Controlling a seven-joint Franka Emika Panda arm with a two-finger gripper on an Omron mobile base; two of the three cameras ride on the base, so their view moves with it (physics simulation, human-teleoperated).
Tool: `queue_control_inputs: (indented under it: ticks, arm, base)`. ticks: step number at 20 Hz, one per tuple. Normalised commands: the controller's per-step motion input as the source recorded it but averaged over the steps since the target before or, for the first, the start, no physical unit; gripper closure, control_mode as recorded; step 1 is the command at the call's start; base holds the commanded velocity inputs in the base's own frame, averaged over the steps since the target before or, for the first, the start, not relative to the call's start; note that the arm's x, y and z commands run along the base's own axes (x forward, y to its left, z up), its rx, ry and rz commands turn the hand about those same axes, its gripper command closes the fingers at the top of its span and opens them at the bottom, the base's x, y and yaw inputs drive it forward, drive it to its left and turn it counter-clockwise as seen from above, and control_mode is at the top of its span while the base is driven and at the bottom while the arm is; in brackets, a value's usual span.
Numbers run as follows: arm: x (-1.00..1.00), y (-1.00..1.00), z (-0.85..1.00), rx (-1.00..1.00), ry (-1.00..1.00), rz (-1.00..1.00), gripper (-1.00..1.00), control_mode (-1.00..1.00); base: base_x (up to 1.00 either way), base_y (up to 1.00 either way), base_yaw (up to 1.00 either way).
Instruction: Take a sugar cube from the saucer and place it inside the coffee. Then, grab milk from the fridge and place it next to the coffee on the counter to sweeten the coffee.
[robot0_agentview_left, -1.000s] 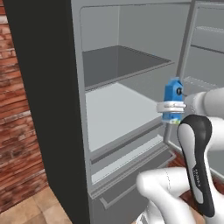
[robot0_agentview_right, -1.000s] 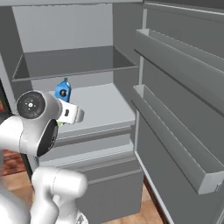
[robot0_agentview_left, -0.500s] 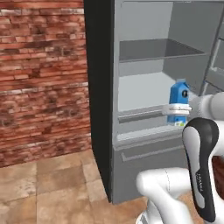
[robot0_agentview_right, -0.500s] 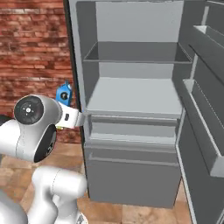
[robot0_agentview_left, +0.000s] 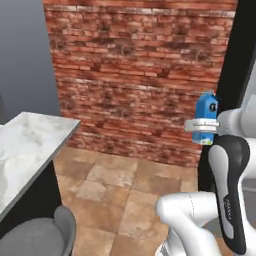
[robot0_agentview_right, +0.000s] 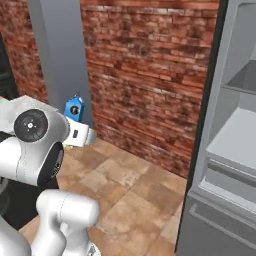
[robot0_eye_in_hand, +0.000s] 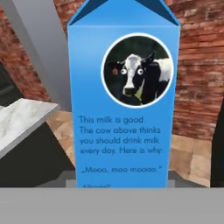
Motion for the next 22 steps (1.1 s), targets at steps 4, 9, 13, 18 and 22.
queue_control_inputs:
  ticks: [4, 9, 13, 18, 22]
  arm:
    - [0.0, 0.0, 0.0, 0.0, 0.0, 0.0, 1.0, 1.0]
    - [0.0, 0.0, 0.0, 0.0, 0.0, 0.0, 1.0, 1.0]
    - [0.0, 0.0, 0.0, 0.0, 0.0, 0.0, 1.0, 1.0]
    - [0.0, 0.0, 0.0, 0.0, 0.0, 0.0, 1.0, 1.0]
    - [0.0, 0.0, 0.0, 0.0, 0.0, 0.0, 1.0, 1.0]
  base:
    - [1.0, -0.1, 0.59]
    - [1.0, -0.41, 0.43]
    - [1.0, 0.0, 0.35]
    - [1.0, 0.4, 0.12]
    - [1.0, -0.03, 0.06]
